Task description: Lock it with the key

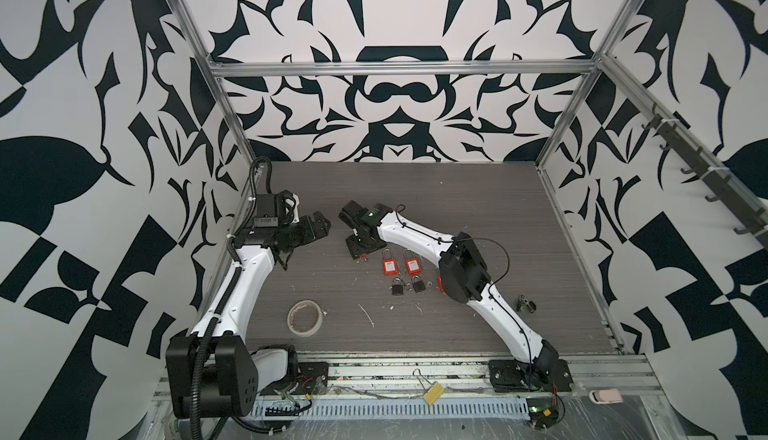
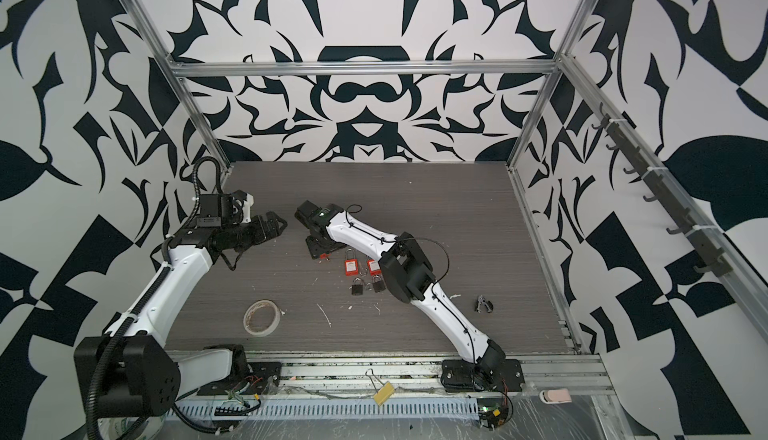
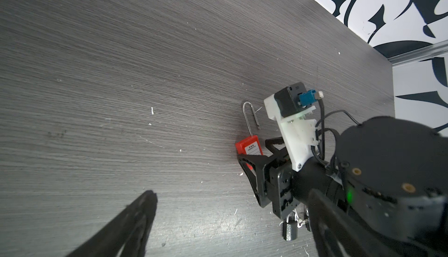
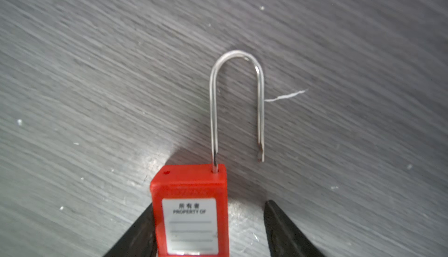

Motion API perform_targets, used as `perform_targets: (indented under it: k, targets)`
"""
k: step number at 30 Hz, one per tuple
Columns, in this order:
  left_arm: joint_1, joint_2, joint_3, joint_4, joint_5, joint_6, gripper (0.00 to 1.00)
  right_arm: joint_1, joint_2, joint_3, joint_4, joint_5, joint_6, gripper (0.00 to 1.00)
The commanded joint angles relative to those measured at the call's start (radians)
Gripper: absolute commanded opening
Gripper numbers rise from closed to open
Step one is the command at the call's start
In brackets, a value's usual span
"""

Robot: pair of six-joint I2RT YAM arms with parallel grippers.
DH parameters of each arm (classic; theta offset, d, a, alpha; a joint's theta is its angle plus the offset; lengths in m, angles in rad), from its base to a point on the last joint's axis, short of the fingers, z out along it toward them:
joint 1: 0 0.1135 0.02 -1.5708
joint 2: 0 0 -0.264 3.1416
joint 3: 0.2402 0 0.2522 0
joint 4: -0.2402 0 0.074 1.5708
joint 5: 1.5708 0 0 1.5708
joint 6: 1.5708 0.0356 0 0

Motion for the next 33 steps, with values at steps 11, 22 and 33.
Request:
perform_targets:
  k: [11,22,33]
  targets:
    - [0.004,0.014,0.036,-0.056,0.0,-0.005,0.99,0.015,0.002,0.044,-0.028,0.026,-0.101,0.49]
    - [0.004,-0.023,0.017,-0.017,0.15,0.125,0.87,0.011,-0.232,-0.155,0.114,-0.067,-0.335,0.31]
    - [-0.052,-0.064,-0.028,0.129,0.523,0.339,0.69,-0.133,-0.856,-0.899,0.453,-0.355,-0.664,0.23]
